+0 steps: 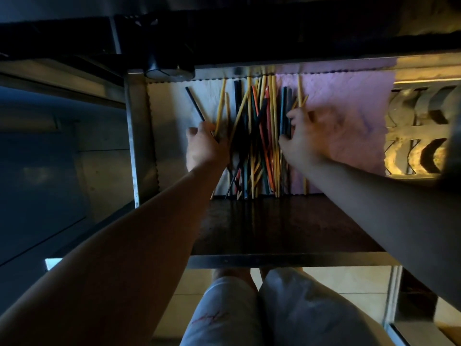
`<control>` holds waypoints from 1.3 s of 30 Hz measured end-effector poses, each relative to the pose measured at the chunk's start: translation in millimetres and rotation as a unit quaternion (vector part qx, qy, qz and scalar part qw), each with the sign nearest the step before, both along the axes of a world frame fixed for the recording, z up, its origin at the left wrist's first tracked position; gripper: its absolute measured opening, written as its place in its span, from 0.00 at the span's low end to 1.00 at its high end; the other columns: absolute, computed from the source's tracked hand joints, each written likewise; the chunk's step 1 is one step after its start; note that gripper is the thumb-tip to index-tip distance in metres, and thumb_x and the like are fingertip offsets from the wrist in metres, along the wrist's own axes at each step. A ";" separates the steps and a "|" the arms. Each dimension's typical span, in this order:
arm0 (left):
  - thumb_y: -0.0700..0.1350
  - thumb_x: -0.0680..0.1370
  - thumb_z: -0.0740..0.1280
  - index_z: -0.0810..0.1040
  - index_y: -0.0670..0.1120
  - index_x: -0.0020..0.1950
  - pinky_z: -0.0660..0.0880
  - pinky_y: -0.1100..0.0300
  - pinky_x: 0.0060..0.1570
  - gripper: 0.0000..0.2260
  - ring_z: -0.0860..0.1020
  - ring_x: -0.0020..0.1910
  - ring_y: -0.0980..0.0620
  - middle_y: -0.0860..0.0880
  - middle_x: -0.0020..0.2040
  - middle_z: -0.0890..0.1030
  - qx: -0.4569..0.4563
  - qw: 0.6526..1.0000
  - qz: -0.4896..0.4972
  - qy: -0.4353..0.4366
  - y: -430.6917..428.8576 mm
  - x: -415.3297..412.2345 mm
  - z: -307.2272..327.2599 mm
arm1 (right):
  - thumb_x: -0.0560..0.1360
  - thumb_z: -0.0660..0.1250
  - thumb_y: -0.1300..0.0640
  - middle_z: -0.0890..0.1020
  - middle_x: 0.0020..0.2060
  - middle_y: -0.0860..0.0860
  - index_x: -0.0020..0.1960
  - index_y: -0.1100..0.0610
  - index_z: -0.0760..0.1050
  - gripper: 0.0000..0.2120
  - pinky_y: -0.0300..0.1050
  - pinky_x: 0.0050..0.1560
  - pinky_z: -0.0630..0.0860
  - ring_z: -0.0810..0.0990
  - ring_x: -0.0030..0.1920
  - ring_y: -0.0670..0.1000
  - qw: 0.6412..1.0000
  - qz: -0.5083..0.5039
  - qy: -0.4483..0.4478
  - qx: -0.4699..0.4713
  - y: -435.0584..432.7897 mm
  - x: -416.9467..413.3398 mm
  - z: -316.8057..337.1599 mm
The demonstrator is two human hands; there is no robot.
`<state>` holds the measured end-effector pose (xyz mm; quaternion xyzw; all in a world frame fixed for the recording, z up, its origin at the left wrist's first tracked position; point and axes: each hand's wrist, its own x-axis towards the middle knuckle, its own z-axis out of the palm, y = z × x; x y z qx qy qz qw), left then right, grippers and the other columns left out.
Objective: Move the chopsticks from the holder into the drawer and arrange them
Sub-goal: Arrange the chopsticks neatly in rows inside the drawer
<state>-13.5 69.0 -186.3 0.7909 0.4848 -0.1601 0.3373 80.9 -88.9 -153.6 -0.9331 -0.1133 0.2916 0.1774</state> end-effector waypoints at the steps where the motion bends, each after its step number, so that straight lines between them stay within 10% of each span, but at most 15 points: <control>1: 0.65 0.77 0.60 0.74 0.53 0.56 0.77 0.52 0.45 0.18 0.76 0.41 0.50 0.50 0.51 0.67 0.004 1.000 -0.018 0.012 1.7 3.4 0.4 | 0.74 0.67 0.61 0.74 0.62 0.59 0.66 0.59 0.68 0.21 0.50 0.58 0.72 0.73 0.61 0.59 1.000 -0.003 0.009 0.011 -0.4 -1.2 -5.4; 17: 0.50 0.74 0.68 0.81 0.45 0.55 0.80 0.51 0.48 0.14 0.80 0.47 0.47 0.46 0.49 0.81 -0.051 0.989 -0.068 0.120 2.2 37.0 -1.7 | 0.73 0.65 0.53 0.80 0.48 0.51 0.53 0.52 0.75 0.10 0.50 0.48 0.79 0.80 0.48 0.52 0.996 -0.055 0.053 0.040 -4.0 -1.7 -21.9; 39: 0.45 0.81 0.61 0.72 0.45 0.58 0.71 0.64 0.35 0.08 0.78 0.44 0.51 0.48 0.48 0.77 -0.058 0.991 0.026 -0.115 -11.3 36.7 5.1 | 0.79 0.62 0.56 0.76 0.60 0.58 0.66 0.60 0.69 0.17 0.48 0.55 0.73 0.76 0.60 0.57 0.997 -0.002 0.020 -0.074 21.2 14.2 -39.4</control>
